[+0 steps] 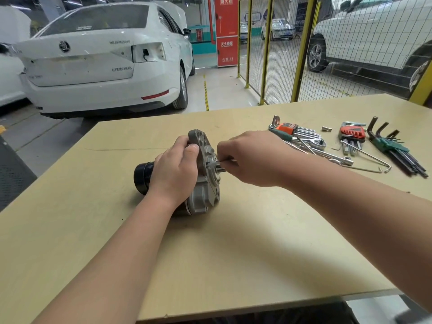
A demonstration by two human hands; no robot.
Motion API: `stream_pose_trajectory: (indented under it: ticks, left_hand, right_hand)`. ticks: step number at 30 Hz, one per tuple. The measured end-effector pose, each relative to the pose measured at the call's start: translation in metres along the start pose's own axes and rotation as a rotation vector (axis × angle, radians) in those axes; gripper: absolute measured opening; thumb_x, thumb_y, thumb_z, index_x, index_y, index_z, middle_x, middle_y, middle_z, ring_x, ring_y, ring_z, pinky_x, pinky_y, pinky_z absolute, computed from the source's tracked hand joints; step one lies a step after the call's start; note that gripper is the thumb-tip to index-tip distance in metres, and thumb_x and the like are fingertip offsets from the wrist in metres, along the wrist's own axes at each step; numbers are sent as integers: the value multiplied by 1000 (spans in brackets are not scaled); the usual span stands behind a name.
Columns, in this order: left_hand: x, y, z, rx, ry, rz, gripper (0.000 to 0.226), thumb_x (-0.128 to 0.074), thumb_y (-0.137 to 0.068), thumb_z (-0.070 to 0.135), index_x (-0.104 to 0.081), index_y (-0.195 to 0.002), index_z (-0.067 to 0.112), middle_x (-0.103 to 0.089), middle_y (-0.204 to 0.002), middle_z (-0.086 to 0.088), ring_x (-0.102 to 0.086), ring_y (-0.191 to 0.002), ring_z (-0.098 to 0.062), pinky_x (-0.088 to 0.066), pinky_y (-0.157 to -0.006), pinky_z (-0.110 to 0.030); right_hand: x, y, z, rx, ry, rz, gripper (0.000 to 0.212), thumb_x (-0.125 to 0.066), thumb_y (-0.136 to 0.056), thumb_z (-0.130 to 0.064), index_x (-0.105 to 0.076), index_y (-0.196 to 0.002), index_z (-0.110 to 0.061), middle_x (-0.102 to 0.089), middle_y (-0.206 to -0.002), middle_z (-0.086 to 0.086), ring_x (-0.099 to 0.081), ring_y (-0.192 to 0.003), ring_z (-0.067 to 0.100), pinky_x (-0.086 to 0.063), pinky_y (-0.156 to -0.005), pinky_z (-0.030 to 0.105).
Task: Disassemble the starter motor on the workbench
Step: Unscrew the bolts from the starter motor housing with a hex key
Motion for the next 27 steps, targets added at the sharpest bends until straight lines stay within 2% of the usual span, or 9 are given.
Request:
stream_pose_trajectory:
  ticks: [4, 7, 10, 12, 15, 17, 20, 23, 27]
  left_hand:
    - [0, -3, -4, -17, -56, -48, 30, -28, -87, 55, -49, -86, 33, -60, -82, 10, -55, -91, -20, -38, -97, -53]
    - [-2, -7, -5, -2, -157, -60, 35, -34, -85, 72, -51, -86, 41, -62, -92, 13, -58, -97, -21, -43, -95, -52]
    - [-2, -11, -7, -7, -98, 4, 32, -43, -81, 63, -57, -78, 35, -65, -82, 10, -62, -83, -13, -51, -74, -38]
    - [1, -11, -7, -60, -90, 10, 35, -45, -81, 58, -59, -72, 27, -65, -70, 6, -60, -69, -7, -47, -59, -32]
    - [7, -10, -14, -130, -3, 31, 42, -47, -81, 54, -61, -70, 15, -65, -66, -4, -60, -63, -17, -50, -56, -39]
    - [13, -8, -20, -151, 94, 101, 43, -48, -83, 50, -61, -70, 11, -63, -62, -8, -60, -59, -24, -49, -52, -39]
    - [18, -3, -25, -198, 185, 195, 34, -48, -84, 45, -58, -62, 22, -58, -54, 10, -51, -50, -4, -42, -47, -22]
    - [23, -2, -24, -188, 242, 239, 31, -48, -84, 39, -56, -55, 33, -50, -47, 18, -44, -47, 2, -36, -45, -15]
    - [35, -5, -30, -128, 338, 345, 30, -47, -81, 38, -44, -54, 27, -36, -49, 15, -33, -49, -4, -28, -47, -22]
  right_hand:
    - [-4, 2, -2, 81, 48, 58, 14, -40, -94, -28, -40, -81, -24, -57, -78, -4, -50, -66, 24, -40, -53, 29]
    - [-9, 5, -1, 40, -19, 70, 15, -39, -95, -28, -36, -80, -27, -56, -77, -4, -50, -67, 24, -35, -50, 27]
    - [-11, 8, 1, -79, -128, 79, 19, -41, -95, -32, -50, -80, -25, -60, -75, -5, -52, -71, 22, -43, -55, 29]
    - [-9, 11, 4, -128, -270, 75, 20, -48, -93, -32, -61, -80, -25, -60, -71, -9, -54, -68, 15, -44, -56, 27]
    - [0, 18, 16, -233, -683, 164, 19, -56, -91, -29, -64, -74, -25, -62, -60, -9, -53, -49, 3, -44, -45, 21]
    - [5, 23, 28, -339, -914, 256, 19, -57, -90, -26, -68, -75, -22, -63, -57, -7, -51, -44, 9, -46, -45, 30]
    - [0, 24, 31, -406, -917, 216, 21, -54, -92, -27, -69, -78, -21, -62, -53, -4, -50, -41, 10, -45, -44, 29]
    - [-13, 21, 19, -423, -866, 90, 20, -52, -91, -24, -68, -80, -22, -58, -46, -7, -45, -34, 4, -42, -42, 25]
    - [-19, 19, 11, -471, -1035, 37, 22, -46, -83, -11, -65, -87, -23, -58, -47, -4, -44, -34, 10, -41, -39, 23]
Point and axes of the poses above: each hand's wrist, its own y-axis away from the middle knuckle, its own x-axis out of the back of the hand, z = x × y, the point moved 1 cm from there along -y, towards the middle knuckle
